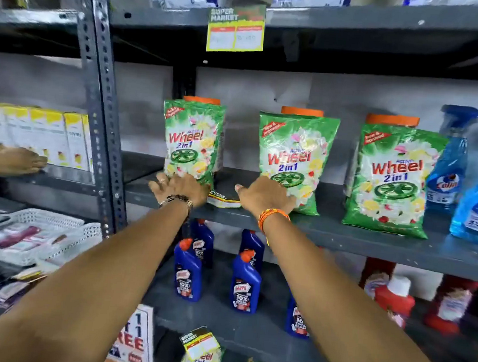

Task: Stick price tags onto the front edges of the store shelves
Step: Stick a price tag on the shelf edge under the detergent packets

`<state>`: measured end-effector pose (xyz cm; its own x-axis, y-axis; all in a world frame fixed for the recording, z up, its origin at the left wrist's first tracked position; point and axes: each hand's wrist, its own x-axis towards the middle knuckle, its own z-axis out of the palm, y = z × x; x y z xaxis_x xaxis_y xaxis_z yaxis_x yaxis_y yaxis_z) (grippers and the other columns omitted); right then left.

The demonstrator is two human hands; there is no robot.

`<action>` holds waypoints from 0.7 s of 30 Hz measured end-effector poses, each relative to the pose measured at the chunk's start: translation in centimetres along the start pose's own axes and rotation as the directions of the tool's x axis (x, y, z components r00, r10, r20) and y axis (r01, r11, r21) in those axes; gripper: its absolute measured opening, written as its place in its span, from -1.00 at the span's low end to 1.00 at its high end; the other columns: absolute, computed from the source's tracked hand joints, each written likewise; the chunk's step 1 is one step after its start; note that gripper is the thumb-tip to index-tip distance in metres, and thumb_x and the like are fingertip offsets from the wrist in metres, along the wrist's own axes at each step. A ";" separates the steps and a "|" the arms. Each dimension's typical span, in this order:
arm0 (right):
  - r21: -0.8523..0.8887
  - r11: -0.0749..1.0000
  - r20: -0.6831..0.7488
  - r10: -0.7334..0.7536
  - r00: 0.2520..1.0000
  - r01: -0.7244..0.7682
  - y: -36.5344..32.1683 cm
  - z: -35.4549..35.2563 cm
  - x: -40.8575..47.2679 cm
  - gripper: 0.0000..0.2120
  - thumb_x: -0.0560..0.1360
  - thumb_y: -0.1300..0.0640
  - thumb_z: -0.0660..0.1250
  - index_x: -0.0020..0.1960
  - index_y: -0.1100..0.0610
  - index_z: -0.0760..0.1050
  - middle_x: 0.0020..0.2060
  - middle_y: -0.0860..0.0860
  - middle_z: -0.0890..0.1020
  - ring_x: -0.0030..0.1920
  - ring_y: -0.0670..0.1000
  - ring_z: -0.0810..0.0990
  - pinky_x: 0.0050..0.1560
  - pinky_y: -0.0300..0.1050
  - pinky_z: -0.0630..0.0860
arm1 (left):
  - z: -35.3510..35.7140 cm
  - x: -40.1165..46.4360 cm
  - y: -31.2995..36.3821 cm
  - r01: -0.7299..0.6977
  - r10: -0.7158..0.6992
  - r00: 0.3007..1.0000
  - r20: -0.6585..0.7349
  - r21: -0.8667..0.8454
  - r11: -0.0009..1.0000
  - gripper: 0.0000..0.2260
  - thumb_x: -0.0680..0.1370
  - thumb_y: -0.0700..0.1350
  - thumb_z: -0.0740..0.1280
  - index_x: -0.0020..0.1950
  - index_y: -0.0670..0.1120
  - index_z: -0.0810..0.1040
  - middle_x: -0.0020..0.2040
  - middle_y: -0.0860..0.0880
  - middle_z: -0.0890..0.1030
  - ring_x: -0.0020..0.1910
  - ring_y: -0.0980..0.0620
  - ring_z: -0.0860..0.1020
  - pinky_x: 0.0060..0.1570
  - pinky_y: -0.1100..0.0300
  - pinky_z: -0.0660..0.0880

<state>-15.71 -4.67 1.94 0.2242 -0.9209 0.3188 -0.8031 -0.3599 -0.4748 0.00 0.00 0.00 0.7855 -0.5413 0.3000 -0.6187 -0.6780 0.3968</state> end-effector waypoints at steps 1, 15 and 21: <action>-0.017 1.000 0.001 0.018 1.000 -0.017 -0.2 0.2 -0.2 -0.48 0.48 -0.29 0.26 0.19 0.09 0.56 0.24 0.10 0.58 0.28 0.21 0.50 0.25 0.17 0.30 | 0.1 0.4 0.0 0.024 -0.021 0.998 0.058 -0.061 0.998 -0.56 0.48 0.31 0.23 0.10 -0.01 0.54 0.22 -0.10 0.53 0.35 -0.22 0.33 0.26 -0.11 0.20; 0.094 0.981 -0.066 0.179 0.982 -0.172 -2.2 2.4 -0.6 -0.64 0.46 -0.02 0.45 0.17 0.13 0.54 0.14 0.11 0.64 0.15 0.19 0.62 0.02 -0.04 0.49 | 2.5 5.5 1.1 0.145 -0.047 0.969 0.243 -0.401 0.905 -0.72 0.22 0.04 0.37 -0.23 -0.09 0.42 0.13 -0.18 0.63 0.32 -0.28 0.47 0.33 -0.18 0.38; 0.218 0.956 -0.050 0.214 0.976 -0.198 -2.0 2.2 0.0 -0.63 0.42 -0.08 0.50 0.09 0.12 0.54 0.07 0.09 0.66 0.10 0.19 0.63 -0.12 -0.07 0.44 | 2.7 5.5 0.9 0.131 -0.011 0.971 0.241 -0.490 0.862 -0.68 0.21 0.12 0.36 -0.27 -0.09 0.42 0.08 -0.18 0.65 0.29 -0.30 0.51 0.31 -0.23 0.42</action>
<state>-12.83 -4.25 1.06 0.0197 -0.9680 0.2502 -0.6916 -0.1939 -0.6958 3.75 -4.91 -0.37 0.7664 -0.6376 0.0781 -0.4246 -0.4117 0.8064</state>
